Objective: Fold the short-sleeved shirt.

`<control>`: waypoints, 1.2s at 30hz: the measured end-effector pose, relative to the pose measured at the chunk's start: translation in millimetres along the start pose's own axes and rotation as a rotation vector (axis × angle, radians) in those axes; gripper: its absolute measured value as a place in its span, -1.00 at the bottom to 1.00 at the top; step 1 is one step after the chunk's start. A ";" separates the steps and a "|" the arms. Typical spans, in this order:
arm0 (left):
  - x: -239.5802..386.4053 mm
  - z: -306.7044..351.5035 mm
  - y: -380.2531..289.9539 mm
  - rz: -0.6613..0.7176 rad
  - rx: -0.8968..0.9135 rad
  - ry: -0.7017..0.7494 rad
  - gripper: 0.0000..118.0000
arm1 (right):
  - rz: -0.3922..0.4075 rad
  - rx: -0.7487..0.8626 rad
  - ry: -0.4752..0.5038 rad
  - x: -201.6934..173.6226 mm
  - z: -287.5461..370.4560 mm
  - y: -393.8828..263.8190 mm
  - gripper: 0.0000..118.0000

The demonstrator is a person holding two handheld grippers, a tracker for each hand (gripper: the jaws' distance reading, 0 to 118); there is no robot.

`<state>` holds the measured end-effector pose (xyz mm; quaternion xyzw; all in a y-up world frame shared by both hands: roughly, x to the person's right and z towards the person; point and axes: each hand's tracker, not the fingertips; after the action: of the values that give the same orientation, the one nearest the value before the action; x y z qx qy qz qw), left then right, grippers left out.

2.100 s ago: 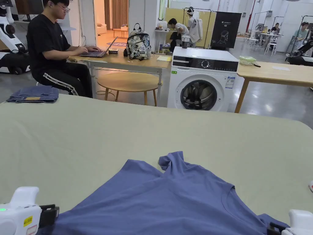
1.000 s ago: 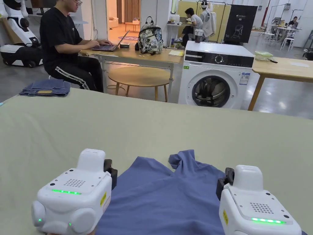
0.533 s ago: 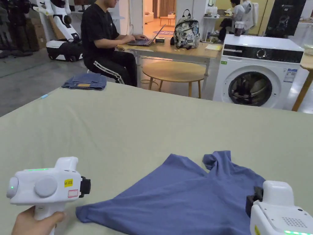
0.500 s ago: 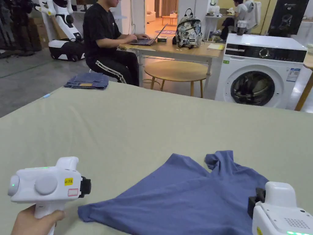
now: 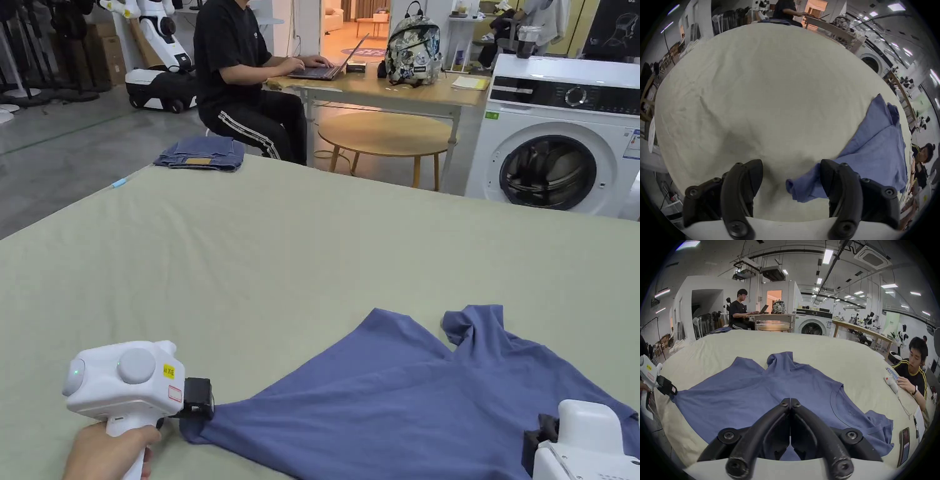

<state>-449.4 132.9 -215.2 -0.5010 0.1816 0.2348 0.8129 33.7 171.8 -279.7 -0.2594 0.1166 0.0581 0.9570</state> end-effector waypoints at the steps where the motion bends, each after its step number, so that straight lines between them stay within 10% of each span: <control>1: 4.4 -1.3 -1.6 -0.010 -0.007 0.019 0.25 | 0.000 -0.004 -0.001 0.2 -1.7 -1.6 -1.00; 8: 29.4 -8.8 -7.8 -0.149 -0.018 0.135 -0.04 | -0.002 -0.031 0.007 2.0 -13.0 -4.6 -1.00; 12: 36.7 -7.9 -7.2 -0.198 -0.007 0.111 -0.97 | 0.000 -0.043 0.011 2.0 -16.4 -1.5 -1.00; 29: 16.3 -3.2 -17.5 -0.120 0.033 -0.002 -1.00 | 0.051 -0.250 0.009 90.2 -179.4 103.6 -0.98; 33: 20.8 -4.8 -13.2 -0.121 0.027 0.009 -1.00 | 0.129 -0.393 0.097 98.9 -232.5 121.9 0.19; 36: 26.2 -3.5 -14.3 -0.130 0.026 0.017 -1.00 | 0.164 -0.465 0.136 99.1 -259.8 121.6 0.40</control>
<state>-420.0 129.4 -220.1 -0.5031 0.1587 0.1748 0.8313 58.5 148.8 -581.3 -0.4653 0.1846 0.1433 0.8537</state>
